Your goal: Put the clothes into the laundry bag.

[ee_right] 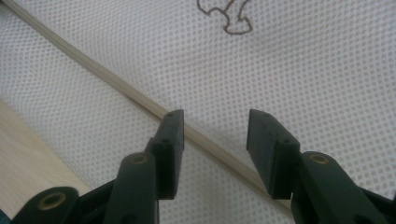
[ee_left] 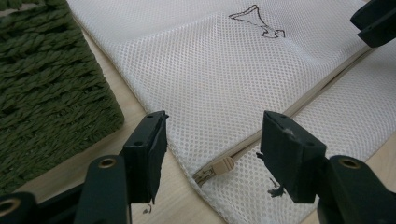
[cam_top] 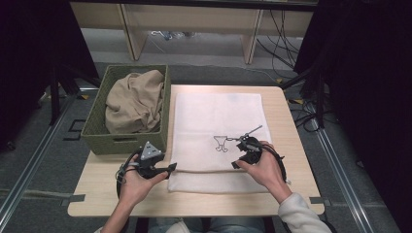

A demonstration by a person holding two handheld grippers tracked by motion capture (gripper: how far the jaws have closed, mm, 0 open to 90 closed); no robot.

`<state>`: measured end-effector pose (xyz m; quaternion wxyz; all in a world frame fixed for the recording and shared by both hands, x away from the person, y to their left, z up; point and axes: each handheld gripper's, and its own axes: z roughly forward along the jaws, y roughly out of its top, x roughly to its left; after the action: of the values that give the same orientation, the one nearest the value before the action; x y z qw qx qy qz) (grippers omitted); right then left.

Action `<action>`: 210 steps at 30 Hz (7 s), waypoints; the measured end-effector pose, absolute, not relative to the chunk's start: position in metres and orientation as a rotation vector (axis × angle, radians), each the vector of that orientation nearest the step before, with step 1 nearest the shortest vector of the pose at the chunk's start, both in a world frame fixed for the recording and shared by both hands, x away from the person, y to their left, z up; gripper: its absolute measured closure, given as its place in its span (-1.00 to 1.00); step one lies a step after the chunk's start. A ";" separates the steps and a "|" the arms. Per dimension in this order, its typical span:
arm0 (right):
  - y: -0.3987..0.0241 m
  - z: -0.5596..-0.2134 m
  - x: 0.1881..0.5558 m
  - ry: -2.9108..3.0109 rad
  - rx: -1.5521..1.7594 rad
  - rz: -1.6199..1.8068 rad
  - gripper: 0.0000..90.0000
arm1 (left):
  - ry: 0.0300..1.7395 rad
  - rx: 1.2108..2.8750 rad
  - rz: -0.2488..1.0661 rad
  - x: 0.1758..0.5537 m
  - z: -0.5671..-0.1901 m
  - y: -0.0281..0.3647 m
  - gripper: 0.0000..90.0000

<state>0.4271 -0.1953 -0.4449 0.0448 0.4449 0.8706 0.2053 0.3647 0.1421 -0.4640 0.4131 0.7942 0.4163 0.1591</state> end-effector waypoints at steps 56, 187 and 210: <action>-0.167 -0.477 0.441 2.783 1.205 0.497 0.10 | 1.005 2.080 0.371 0.374 -0.472 0.132 -0.12; -0.170 -0.396 0.427 2.521 1.054 0.839 0.93 | 1.748 2.090 0.643 0.620 -0.471 0.215 -0.57; -0.171 -0.397 0.428 2.536 1.031 0.841 0.91 | 1.817 2.064 0.604 0.610 -0.470 0.239 0.97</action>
<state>0.4280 -0.1708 -0.3974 0.1384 0.3566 0.8770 0.2907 0.6095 0.2390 -0.4701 0.1624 0.7234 0.6368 0.2116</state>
